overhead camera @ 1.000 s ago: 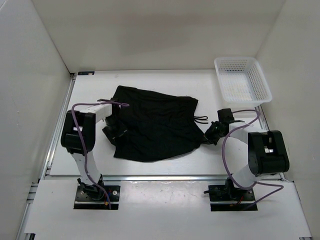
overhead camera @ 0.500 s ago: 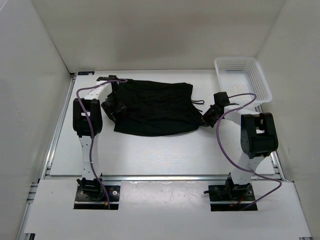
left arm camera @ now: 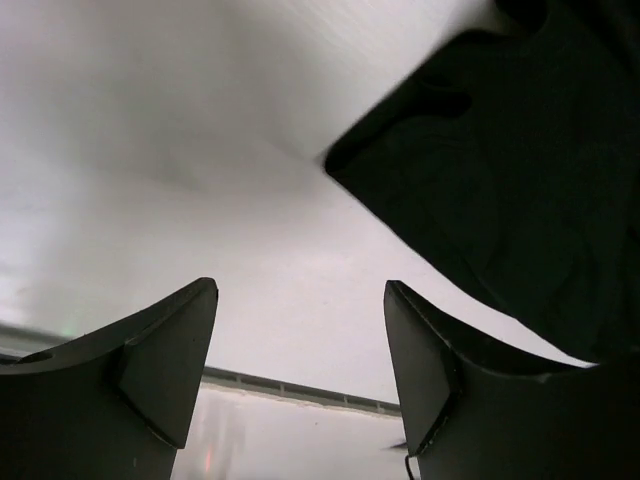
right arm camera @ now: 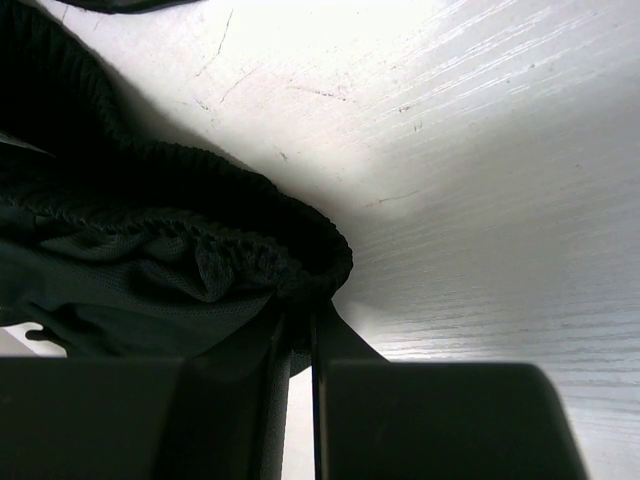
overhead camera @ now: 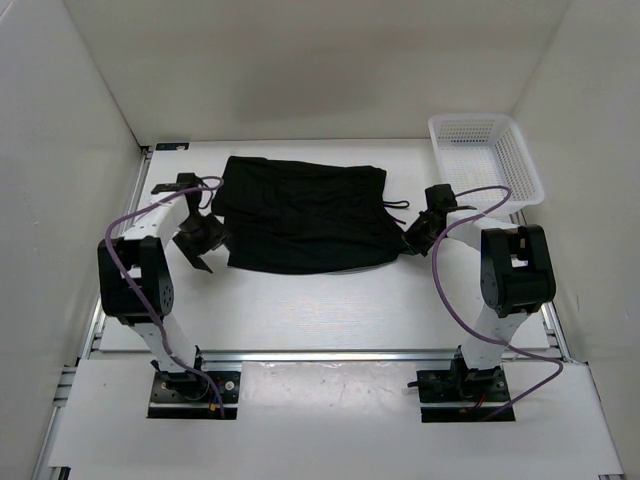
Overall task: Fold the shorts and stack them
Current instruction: Fold the shorts
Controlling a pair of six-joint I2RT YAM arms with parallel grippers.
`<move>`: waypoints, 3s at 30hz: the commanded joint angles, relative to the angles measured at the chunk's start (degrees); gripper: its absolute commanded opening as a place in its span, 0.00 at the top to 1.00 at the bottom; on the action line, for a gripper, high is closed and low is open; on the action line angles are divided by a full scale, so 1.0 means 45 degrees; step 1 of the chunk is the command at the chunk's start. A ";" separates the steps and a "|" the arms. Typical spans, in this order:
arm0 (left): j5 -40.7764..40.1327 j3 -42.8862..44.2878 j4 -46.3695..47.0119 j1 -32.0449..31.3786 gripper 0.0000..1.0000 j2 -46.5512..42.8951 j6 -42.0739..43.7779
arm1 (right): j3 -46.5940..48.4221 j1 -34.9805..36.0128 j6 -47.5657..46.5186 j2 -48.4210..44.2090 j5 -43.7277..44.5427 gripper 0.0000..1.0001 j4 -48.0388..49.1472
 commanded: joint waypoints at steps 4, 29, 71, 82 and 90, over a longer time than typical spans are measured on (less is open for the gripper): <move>0.1735 -0.0551 0.2208 -0.0436 0.20 0.1000 -0.0193 | -0.0011 0.0022 -0.0378 0.0006 0.0181 1.00 -0.0260; -0.0121 -0.0373 0.1761 -0.1061 0.90 0.1295 -0.0565 | -0.0499 0.0138 -0.0613 -0.0484 0.0064 0.27 0.0014; -0.1429 0.4093 -0.2653 -0.1061 0.90 -0.3396 -0.0821 | -0.5401 0.0140 -0.0147 -1.1750 -0.0971 1.00 -0.6667; -0.1253 0.8820 -0.2536 -0.1061 0.90 0.0062 -0.0585 | -0.1208 0.0140 -0.0262 -0.9801 0.0120 1.00 -0.7525; -0.0941 1.2764 -0.3062 -0.1061 0.90 0.2931 -0.0352 | 0.1373 0.0140 -0.1042 -0.7027 0.1392 1.00 -0.7642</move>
